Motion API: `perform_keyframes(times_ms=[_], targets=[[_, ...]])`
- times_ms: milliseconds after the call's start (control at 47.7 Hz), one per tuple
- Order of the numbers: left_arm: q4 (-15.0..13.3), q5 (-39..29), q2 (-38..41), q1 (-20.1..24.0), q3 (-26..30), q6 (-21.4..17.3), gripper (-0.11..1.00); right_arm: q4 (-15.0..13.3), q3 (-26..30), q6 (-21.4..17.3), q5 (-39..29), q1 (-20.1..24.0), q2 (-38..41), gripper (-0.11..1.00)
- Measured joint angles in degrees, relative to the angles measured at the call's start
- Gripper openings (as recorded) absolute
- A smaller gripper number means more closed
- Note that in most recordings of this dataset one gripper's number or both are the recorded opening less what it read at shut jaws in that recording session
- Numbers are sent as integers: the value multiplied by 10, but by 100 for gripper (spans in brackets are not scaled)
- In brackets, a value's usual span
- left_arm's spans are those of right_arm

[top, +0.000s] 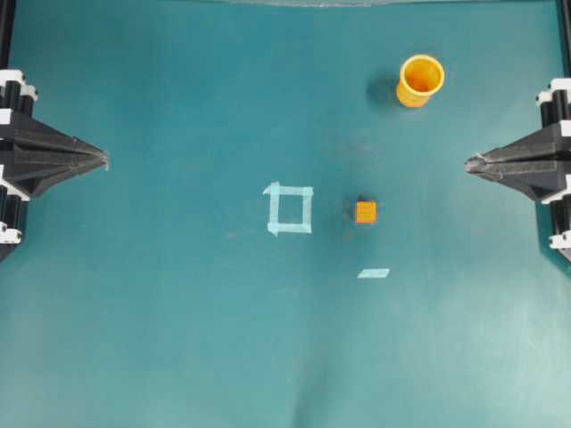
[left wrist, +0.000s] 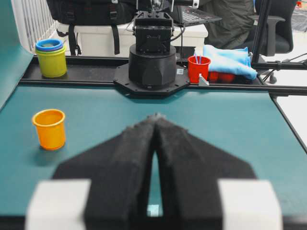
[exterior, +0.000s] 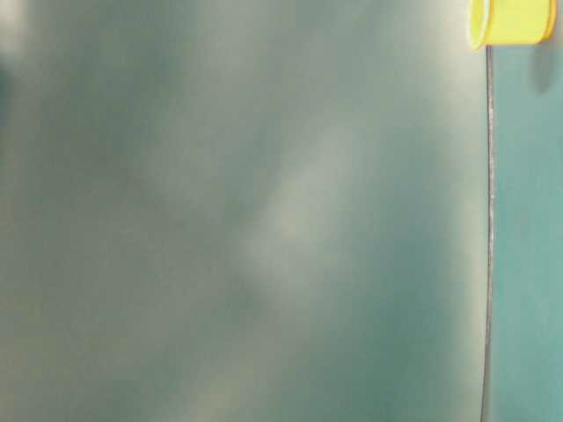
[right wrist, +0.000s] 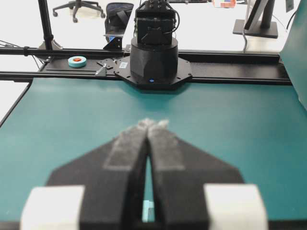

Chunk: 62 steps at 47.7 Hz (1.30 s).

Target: Move the cup toward the block with left arm.

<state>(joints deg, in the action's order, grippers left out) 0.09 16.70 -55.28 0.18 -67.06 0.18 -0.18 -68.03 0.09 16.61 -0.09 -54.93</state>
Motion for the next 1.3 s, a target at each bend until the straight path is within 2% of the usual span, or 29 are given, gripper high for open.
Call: perform_keyframes(times_ms=[189, 482, 755, 964, 1069, 1174, 1300], targets=[[1, -34, 3, 11, 0, 8, 0, 1, 13, -1, -25, 0, 11, 0], [2, -36, 4, 35, 0, 10, 0, 1, 27, -1, -50, -1, 28, 0], [3, -26, 6, 57, 1, 59, 0, 1, 27, -1, -51, -1, 28, 0], [3, -24, 72, 62, 18, 69, 2, 1, 27, -1, -50, -2, 27, 0], [3, -14, 128, 63, 34, 69, 14, 0, 27, 0, -50, -1, 27, 0], [3, 2, 198, 69, 67, 63, 37, 1, 27, 0, -51, -2, 27, 0], [3, 19, 282, 83, 120, 62, 70, 1, 26, 0, -53, -2, 28, 0]])
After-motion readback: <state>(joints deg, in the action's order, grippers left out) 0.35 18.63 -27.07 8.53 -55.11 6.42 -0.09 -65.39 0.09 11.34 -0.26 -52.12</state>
